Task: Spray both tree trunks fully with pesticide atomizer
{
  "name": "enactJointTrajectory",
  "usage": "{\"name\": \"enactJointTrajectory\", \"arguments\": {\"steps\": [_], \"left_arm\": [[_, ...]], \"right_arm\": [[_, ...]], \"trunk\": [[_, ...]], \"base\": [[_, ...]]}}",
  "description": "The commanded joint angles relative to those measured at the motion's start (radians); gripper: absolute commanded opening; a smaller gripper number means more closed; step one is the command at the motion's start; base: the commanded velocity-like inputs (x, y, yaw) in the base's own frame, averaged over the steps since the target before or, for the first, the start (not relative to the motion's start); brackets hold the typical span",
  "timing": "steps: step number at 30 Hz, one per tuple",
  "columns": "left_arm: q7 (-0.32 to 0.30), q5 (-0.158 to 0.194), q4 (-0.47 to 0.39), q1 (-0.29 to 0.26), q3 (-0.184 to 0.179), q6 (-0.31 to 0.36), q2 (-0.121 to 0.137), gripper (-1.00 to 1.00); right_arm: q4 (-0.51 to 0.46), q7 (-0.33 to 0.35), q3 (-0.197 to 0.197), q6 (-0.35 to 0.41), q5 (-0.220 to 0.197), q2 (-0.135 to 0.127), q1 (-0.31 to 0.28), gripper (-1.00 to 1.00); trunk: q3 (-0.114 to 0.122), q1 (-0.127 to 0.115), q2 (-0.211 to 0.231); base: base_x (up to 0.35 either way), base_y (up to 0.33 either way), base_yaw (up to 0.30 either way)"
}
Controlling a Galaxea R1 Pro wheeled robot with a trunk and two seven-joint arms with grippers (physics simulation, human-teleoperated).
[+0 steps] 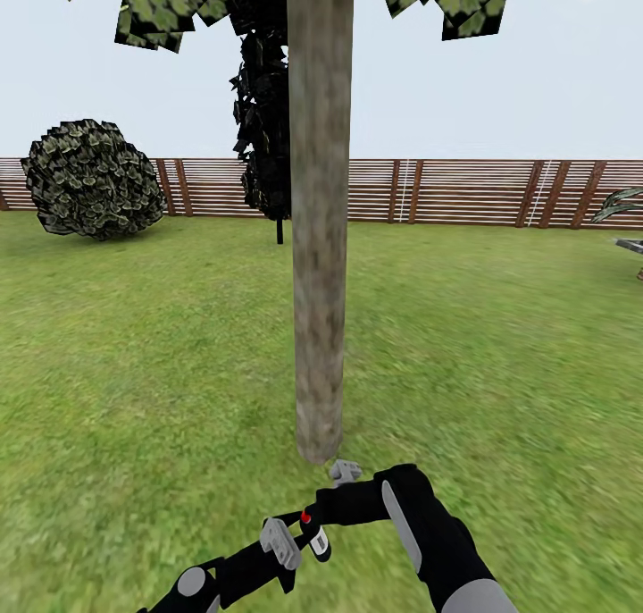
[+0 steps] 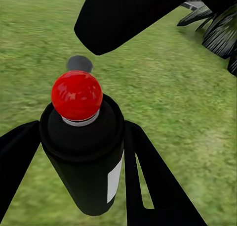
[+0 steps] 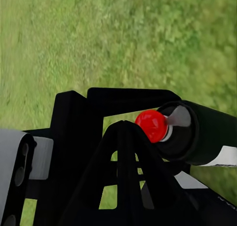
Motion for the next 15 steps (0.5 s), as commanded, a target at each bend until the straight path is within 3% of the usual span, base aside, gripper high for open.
{"name": "enactJointTrajectory", "arguments": {"steps": [1,15], "left_arm": [[-0.001,0.01,0.001,-0.001,-0.005,-0.002,0.001,-1.0],[-0.001,0.01,-0.011,0.0,-0.005,-0.002,0.002,-1.0]], "right_arm": [[0.0,-0.003,0.0,0.007,-0.006,0.0,-0.001,-1.0],[0.007,-0.003,0.0,0.007,-0.005,0.0,-0.001,-1.0]], "trunk": [[-0.002,0.001,-0.002],[-0.002,0.001,-0.002]], "base": [[0.0,0.0,0.0],[0.0,0.0,0.0]]}}
